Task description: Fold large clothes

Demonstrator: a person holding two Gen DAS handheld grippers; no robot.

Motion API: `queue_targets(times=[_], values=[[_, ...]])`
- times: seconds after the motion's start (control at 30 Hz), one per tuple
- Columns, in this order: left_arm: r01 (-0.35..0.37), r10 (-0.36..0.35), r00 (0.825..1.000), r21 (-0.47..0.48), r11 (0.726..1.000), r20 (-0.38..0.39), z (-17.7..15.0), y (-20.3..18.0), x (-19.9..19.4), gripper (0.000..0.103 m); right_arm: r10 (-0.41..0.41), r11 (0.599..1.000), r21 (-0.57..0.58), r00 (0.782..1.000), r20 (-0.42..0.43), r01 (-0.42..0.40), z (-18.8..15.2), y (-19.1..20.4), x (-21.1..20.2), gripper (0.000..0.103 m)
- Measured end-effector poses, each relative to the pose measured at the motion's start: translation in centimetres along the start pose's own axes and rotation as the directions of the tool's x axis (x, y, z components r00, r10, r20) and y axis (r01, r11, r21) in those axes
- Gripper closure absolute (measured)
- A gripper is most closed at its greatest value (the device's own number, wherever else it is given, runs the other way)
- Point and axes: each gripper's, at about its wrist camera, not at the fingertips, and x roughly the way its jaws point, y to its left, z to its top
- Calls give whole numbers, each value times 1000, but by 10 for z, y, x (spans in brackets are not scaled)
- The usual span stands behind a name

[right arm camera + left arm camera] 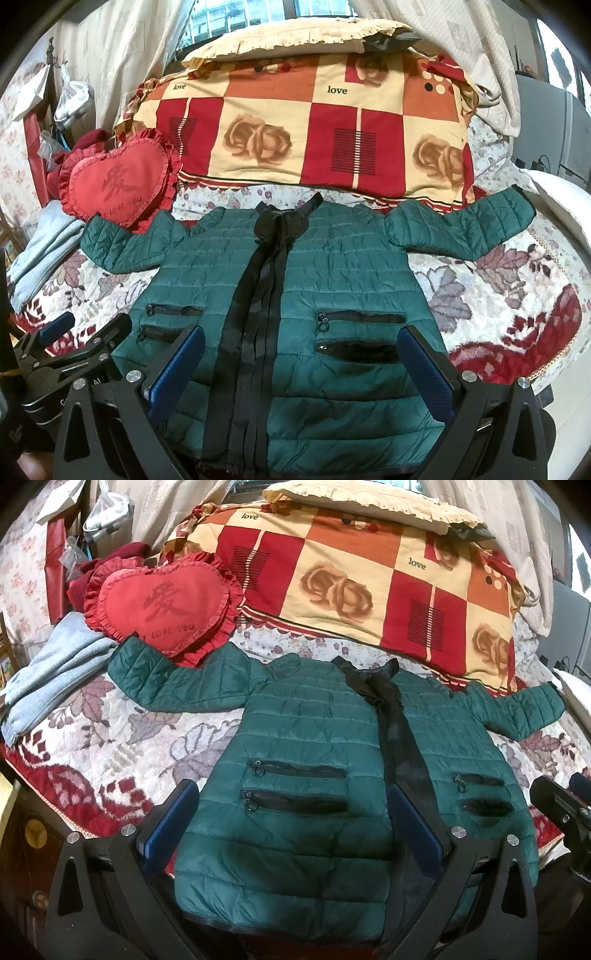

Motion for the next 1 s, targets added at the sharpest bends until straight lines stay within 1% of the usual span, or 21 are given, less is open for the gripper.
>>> queue_targets(times=[0.1, 0.2, 0.33, 0.43, 0.57, 0.7, 0.73, 0.9, 1.0], values=[[-10, 10, 1000, 11, 1000, -9, 0, 1, 2, 1, -2, 1000, 3, 1000, -31, 2, 1, 0, 2, 0], [-13, 13, 1000, 13, 1000, -10, 0, 2, 2, 0, -1, 1000, 5, 999, -37, 1, 0, 1, 5, 0], [0, 0, 1000, -8, 1000, -6, 2, 4, 4, 0, -8, 1000, 0, 999, -53, 7, 1, 3, 9, 0], [11, -11, 1000, -26, 1000, 4, 3, 5, 5, 1, -3, 1000, 3, 999, -42, 3, 1, 2, 9, 0], [-2, 2, 1000, -13, 1000, 1, 4, 6, 7, 1, 1, 1000, 0, 1000, -22, -1, 0, 2, 8, 0], [-2, 2, 1000, -13, 1000, 1, 4, 6, 7, 0, 0, 1000, -2, 1000, -30, 0, 0, 2, 9, 0], [-1, 1, 1000, -13, 1000, 1, 4, 7, 7, 0, 6, 1000, -2, 1000, -10, -6, 0, 2, 9, 0], [-5, 5, 1000, -6, 1000, 0, 4, 7, 7, 0, 5, 1000, 1, 1000, 1, -5, 0, 2, 10, 0], [-9, 9, 1000, -1, 1000, -2, 4, 8, 8, 0, -2, 1000, 3, 1000, -19, 2, 0, 2, 14, 0]])
